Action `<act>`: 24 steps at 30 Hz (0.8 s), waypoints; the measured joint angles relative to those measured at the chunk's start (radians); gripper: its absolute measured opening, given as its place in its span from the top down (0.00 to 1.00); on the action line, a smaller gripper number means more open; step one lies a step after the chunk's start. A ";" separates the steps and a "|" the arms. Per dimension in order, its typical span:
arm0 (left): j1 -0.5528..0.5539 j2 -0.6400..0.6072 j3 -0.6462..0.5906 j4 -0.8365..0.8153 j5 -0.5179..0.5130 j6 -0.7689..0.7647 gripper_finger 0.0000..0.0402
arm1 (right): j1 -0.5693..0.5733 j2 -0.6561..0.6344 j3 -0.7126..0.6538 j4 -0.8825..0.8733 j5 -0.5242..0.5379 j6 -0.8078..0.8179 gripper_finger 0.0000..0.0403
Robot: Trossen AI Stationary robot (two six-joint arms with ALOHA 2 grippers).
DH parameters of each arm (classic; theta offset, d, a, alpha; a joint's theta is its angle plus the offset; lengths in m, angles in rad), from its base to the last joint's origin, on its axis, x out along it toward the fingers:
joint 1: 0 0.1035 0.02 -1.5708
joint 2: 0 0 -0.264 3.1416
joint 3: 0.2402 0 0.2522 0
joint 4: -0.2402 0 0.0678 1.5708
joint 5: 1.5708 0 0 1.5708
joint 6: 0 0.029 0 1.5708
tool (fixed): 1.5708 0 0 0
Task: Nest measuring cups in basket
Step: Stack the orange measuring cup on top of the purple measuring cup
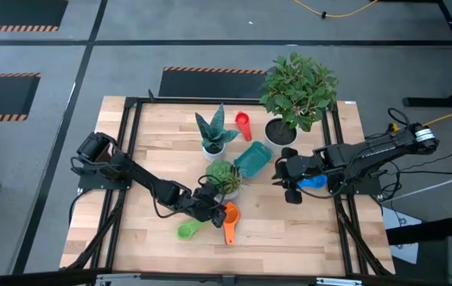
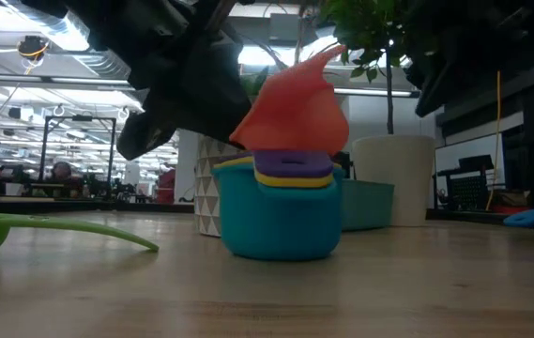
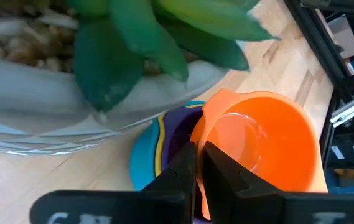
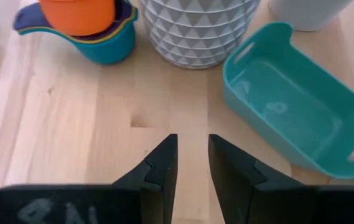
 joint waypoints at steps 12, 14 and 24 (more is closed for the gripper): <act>0.000 0.000 0.000 -0.001 0.004 0.009 0.97 | 0.000 -0.002 0.000 0.025 -0.061 -0.003 0.77; 0.000 0.000 0.000 -0.001 0.005 0.029 0.97 | 0.000 -0.002 0.000 0.025 -0.061 -0.003 0.77; 0.002 0.000 0.000 -0.002 0.005 0.036 0.82 | 0.000 -0.002 0.000 0.025 -0.061 -0.004 0.77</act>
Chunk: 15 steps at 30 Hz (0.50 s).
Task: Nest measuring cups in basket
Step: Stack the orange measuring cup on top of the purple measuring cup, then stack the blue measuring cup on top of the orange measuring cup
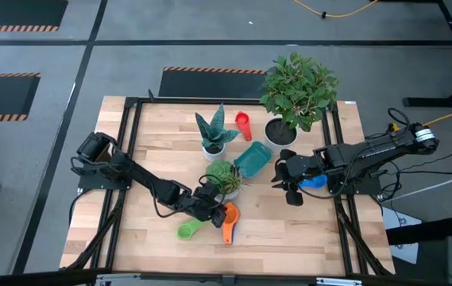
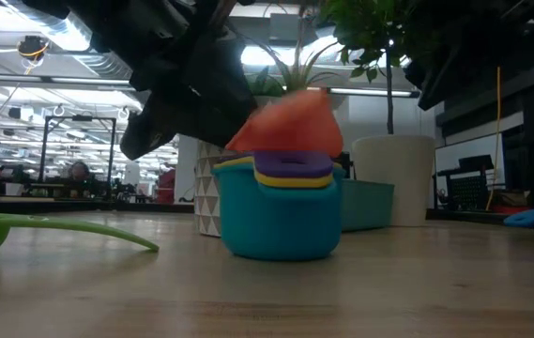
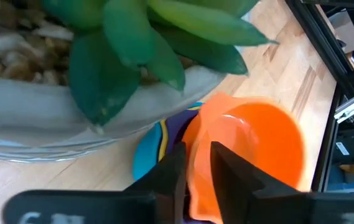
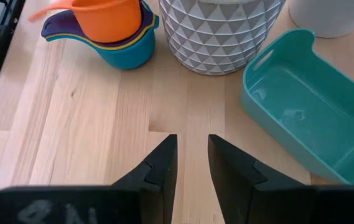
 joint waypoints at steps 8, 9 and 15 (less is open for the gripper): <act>0.003 -0.013 0.000 0.001 0.037 -0.001 0.79 | 0.000 0.000 0.000 0.000 0.000 0.000 0.77; 0.004 -0.014 0.002 0.005 0.037 -0.001 0.79 | 0.000 0.000 0.000 0.000 0.000 0.000 0.77; 0.003 -0.048 0.002 0.000 0.065 0.030 0.79 | 0.000 0.000 0.000 -0.003 -0.027 -0.001 0.77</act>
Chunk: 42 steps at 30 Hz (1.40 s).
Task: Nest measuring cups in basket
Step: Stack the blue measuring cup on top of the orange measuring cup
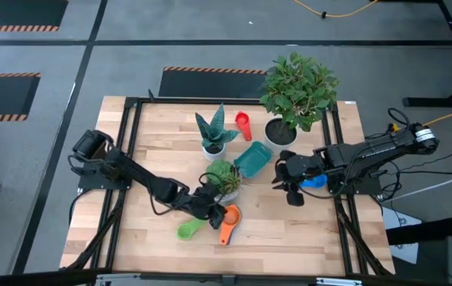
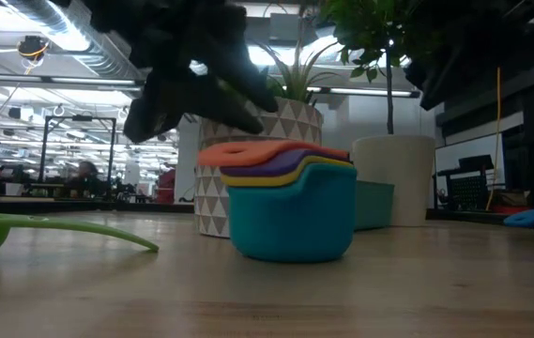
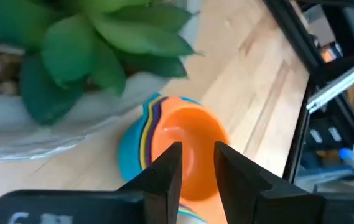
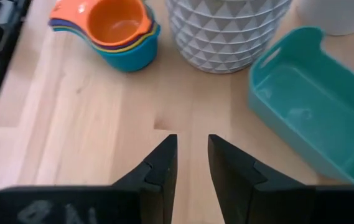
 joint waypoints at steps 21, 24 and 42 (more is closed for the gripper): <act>-0.004 -0.022 -0.001 0.012 0.108 0.110 0.79 | 0.000 -0.128 0.001 -0.450 -0.111 0.357 0.77; -0.004 -0.022 -0.001 0.012 0.107 0.110 0.79 | 0.000 -0.124 0.001 -0.525 -0.041 0.419 0.77; -0.004 -0.021 -0.001 0.012 0.107 0.126 0.79 | -0.051 -0.093 0.001 -0.763 0.172 0.434 0.77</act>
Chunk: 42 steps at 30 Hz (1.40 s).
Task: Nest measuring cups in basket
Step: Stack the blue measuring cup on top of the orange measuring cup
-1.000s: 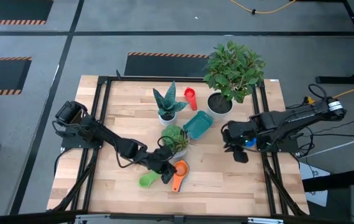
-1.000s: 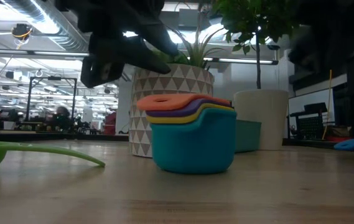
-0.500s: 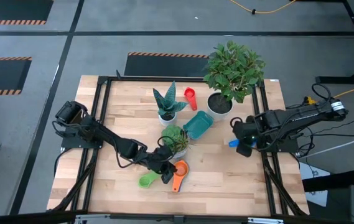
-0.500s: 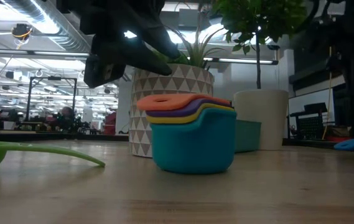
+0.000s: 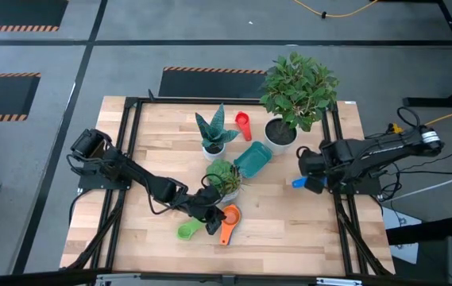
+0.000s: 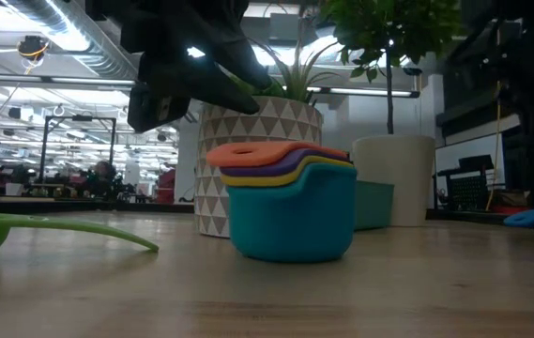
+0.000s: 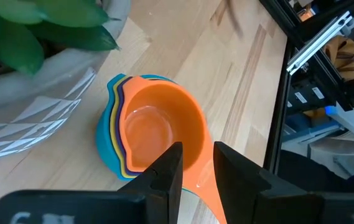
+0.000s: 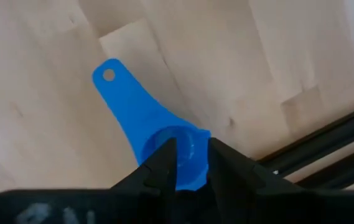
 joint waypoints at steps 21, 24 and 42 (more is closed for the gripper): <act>0.000 0.001 0.000 0.001 -0.005 0.000 0.79 | -0.125 0.146 0.000 0.005 -0.037 -0.412 0.77; 0.000 0.001 0.000 0.001 -0.005 0.001 0.79 | -0.125 0.146 -0.001 0.006 -0.038 -0.412 0.77; -0.001 0.001 -0.001 0.004 -0.027 0.002 0.79 | -0.125 0.159 -0.093 0.031 -0.075 -0.381 0.77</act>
